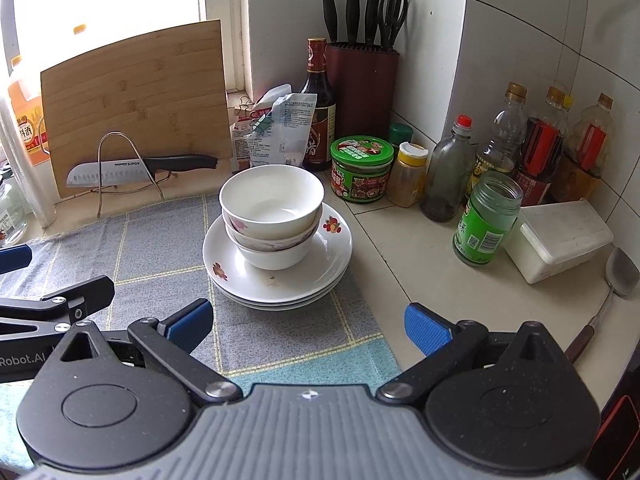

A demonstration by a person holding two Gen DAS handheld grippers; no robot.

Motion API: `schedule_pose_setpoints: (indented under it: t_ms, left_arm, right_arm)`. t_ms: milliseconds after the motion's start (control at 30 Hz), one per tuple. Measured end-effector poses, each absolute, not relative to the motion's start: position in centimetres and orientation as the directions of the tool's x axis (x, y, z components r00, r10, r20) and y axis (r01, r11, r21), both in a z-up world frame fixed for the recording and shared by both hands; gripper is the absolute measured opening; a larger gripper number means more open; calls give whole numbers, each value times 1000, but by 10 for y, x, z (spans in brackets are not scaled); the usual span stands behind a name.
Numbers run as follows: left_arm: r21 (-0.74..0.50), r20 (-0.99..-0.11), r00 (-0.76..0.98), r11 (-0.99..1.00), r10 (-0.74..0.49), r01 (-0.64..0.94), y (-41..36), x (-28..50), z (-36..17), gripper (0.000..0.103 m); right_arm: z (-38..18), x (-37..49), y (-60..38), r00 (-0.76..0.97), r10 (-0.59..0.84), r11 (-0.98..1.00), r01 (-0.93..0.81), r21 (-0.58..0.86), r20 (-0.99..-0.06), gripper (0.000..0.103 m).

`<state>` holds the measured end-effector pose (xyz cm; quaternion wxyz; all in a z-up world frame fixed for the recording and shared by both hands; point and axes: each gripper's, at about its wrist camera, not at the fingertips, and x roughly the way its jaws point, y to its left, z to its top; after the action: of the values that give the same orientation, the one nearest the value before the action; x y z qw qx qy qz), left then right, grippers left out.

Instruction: Organize plates and bowls

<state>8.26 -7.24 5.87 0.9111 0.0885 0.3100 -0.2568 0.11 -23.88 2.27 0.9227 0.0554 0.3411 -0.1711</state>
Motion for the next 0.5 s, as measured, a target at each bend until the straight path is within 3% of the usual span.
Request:
schedule_pose_setpoints:
  t_ms: [500]
  left_arm:
    - [5, -612, 677, 854, -409, 521, -78, 85, 61, 102]
  right_arm:
    - [24, 3, -241, 705, -291, 932, 363, -24, -647, 103]
